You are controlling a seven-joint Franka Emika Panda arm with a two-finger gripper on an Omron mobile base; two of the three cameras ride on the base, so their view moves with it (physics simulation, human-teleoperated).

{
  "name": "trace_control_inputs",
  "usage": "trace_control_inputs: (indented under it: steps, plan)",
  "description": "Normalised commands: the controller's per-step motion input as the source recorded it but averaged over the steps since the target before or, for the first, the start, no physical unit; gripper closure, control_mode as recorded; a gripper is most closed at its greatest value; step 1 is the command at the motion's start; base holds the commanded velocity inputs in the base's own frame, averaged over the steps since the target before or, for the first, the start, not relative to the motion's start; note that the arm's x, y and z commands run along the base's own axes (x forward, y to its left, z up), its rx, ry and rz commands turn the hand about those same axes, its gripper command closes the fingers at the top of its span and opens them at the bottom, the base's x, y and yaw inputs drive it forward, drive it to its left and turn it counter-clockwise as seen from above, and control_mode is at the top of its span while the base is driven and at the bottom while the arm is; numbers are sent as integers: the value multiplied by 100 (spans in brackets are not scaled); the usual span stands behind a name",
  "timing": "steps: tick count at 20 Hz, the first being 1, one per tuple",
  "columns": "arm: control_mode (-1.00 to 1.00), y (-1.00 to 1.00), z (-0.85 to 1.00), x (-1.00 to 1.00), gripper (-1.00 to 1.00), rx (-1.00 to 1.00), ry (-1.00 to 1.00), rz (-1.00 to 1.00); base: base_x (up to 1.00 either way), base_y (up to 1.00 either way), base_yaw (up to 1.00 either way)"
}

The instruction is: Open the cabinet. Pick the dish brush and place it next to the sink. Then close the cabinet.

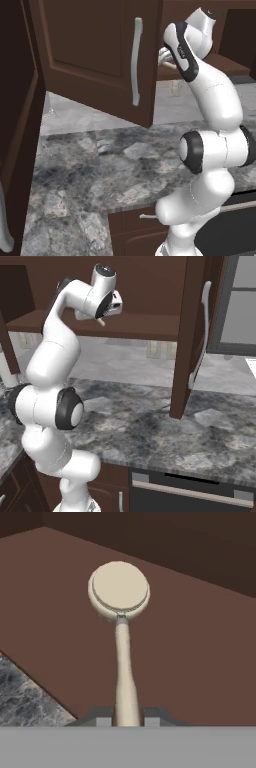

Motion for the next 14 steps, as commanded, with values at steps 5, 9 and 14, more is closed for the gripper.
trace_control_inputs:
  steps: [5,9,14]
  plan:
    - [-100,-19,7,-100,100,0,-14,0,0,0,0]
    - [-100,-17,5,-100,100,0,-13,0,0,0,0]
    - [-100,-8,2,-100,100,0,-9,0,0,0,0]
